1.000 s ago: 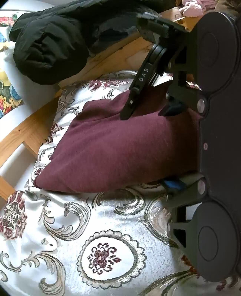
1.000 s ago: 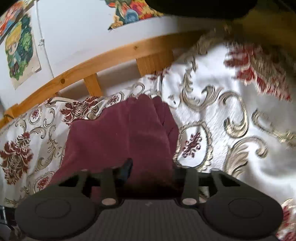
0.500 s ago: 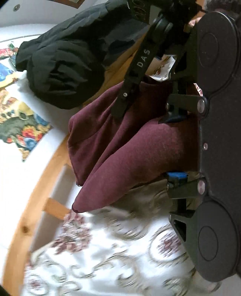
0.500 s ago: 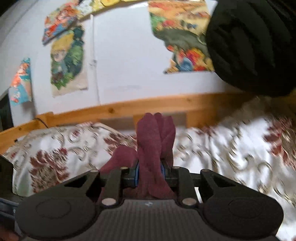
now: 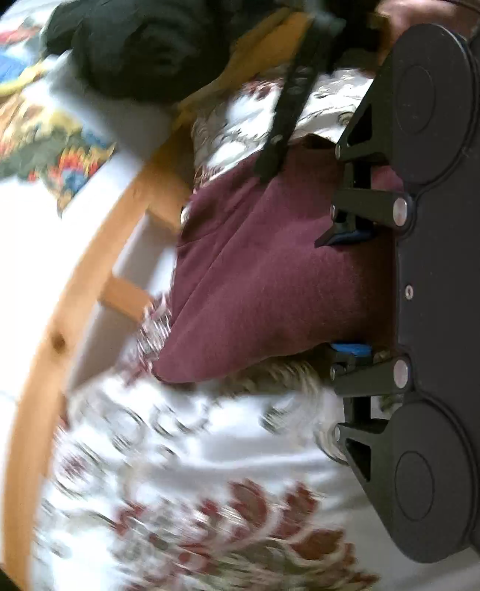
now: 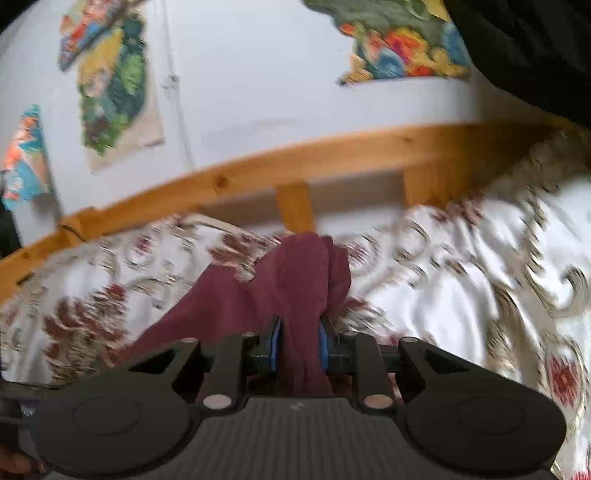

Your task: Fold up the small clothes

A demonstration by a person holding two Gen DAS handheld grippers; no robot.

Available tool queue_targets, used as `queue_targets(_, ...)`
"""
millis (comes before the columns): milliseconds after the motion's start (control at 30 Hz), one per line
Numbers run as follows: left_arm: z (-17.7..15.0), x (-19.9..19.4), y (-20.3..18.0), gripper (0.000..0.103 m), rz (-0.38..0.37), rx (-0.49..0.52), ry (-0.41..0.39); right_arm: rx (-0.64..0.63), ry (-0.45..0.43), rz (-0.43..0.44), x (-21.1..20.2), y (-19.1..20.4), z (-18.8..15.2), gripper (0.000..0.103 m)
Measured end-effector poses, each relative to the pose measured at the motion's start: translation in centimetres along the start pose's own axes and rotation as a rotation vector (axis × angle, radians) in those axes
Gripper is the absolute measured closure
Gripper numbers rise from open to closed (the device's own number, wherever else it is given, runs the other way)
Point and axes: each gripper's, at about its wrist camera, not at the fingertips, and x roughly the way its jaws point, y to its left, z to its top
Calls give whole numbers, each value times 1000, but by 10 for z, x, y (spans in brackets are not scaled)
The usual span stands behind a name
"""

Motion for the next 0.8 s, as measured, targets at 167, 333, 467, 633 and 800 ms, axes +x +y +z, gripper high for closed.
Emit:
queue_targets(167,1,5,7,49,-8,-49,0,80,2,-39,-12,-23,-13,49)
queue_targets(333,0,9,2,43,10,-60,11,102,-15,-76,-33,-25,-22,16)
queue_targets(467,0,9,-4,28,39,-43,33,122,-17,-75,-48,-22,-26,2)
queue_targets(633,4,-1,-19,7,58,-4,10,83,-30,-79,-66,-9,-23,0)
queue_targets(800,12,-20,-34,1,76,35,-36,65,-67,-81,-89,4,-18,0)
